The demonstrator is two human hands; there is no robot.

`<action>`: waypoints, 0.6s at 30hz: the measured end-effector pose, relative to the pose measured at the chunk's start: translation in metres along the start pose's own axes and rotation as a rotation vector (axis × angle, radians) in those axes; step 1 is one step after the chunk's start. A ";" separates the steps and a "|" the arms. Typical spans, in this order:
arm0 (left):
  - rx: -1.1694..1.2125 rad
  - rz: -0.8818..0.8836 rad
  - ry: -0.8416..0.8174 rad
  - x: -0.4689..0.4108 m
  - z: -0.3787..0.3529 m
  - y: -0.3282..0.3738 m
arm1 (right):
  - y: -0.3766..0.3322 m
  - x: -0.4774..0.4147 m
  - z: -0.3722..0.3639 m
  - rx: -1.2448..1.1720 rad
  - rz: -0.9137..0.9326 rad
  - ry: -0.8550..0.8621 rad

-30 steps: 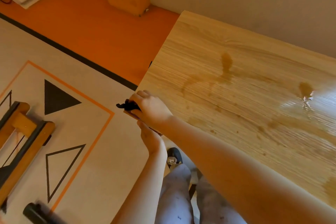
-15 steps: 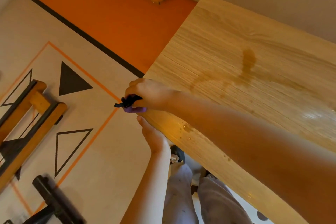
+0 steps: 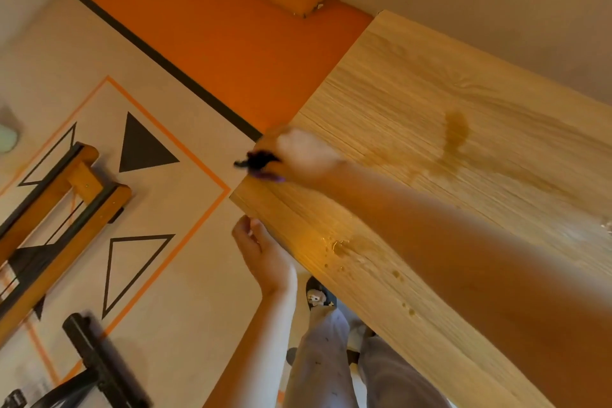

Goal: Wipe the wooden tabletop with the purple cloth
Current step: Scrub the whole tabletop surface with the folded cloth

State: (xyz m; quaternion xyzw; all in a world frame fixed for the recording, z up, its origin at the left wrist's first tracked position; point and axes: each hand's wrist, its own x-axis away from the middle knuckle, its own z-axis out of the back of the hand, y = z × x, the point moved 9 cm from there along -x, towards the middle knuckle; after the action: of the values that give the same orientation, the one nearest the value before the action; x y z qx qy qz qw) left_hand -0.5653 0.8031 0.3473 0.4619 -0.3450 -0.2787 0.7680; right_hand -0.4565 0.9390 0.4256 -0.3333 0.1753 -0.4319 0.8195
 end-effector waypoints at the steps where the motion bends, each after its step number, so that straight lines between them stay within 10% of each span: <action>1: -0.069 -0.089 0.027 -0.005 0.004 0.008 | 0.020 0.002 0.019 -0.031 -0.078 0.041; 7: -0.431 -0.461 -0.014 -0.029 -0.023 0.063 | 0.101 0.017 0.084 0.015 -0.365 0.316; 18: -0.677 -0.476 0.030 -0.035 -0.040 0.067 | 0.038 0.009 0.030 0.021 -0.102 0.144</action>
State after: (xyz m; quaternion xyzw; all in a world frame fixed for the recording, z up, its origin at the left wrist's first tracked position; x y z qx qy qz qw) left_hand -0.5476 0.8780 0.3852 0.2539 -0.1061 -0.5394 0.7958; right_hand -0.4119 0.9588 0.4207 -0.3010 0.2120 -0.4980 0.7852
